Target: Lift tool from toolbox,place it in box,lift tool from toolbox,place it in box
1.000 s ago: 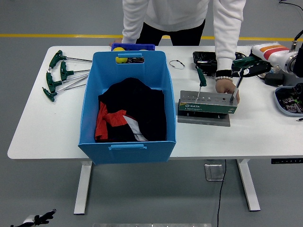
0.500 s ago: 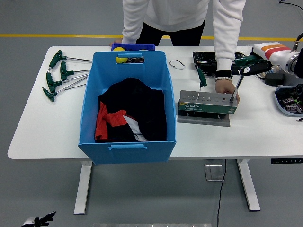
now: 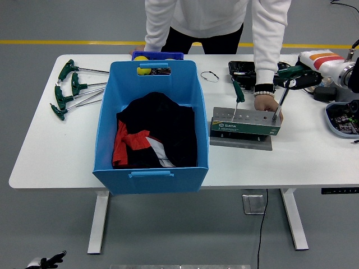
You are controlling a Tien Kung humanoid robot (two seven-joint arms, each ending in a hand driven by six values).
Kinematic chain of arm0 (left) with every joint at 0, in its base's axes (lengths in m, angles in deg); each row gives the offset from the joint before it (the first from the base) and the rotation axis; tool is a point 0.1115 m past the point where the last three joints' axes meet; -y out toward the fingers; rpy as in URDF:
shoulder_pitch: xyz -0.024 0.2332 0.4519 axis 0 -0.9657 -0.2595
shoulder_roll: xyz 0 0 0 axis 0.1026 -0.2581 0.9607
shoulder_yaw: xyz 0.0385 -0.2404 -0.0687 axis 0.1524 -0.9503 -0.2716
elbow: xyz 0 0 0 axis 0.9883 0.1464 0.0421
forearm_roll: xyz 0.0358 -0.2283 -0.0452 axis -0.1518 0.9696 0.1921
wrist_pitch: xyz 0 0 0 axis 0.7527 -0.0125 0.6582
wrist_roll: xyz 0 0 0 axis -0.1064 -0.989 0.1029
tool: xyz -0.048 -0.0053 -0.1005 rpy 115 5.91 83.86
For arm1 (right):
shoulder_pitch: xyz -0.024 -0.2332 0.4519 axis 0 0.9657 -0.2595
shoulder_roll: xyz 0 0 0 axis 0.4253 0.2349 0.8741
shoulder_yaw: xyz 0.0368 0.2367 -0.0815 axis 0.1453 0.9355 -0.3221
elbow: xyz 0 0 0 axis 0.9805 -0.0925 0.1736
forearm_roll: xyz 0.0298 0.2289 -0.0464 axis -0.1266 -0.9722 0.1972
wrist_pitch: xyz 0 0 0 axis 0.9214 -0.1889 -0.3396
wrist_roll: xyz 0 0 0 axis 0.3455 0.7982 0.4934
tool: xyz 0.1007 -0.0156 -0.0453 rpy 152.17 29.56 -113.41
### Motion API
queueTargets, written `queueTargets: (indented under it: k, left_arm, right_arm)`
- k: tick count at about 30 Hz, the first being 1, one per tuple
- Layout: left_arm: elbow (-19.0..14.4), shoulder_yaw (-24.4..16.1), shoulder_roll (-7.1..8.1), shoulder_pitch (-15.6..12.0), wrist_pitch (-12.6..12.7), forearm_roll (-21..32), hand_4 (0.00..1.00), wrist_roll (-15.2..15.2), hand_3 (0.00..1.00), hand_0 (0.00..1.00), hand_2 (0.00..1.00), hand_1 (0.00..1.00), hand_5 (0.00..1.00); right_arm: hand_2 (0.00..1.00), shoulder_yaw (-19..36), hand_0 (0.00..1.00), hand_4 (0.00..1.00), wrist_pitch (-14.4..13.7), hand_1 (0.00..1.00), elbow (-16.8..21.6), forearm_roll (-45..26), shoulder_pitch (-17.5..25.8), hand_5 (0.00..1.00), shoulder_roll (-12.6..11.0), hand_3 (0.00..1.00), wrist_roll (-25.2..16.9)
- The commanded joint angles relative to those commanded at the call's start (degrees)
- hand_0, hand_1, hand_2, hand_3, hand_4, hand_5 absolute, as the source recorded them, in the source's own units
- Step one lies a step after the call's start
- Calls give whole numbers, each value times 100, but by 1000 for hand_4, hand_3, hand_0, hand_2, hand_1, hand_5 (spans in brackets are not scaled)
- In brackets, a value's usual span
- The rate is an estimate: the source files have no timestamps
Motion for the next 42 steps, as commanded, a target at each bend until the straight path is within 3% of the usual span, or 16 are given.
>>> queueTargets:
  k: [22,42]
  left_arm:
    - [0,16,10,24,1,37,721,12,613,852,796,819,567]
    - [0,-75,21,-4,5,-36,721,2,614,851,796,818,567]
  right_arm:
    - [39,133,84,719,-192,4,224,-37,14,749,-108,8,-202]
    - [31,443,77,695,-243,2,629,21,-43,721,-445,2,-276]
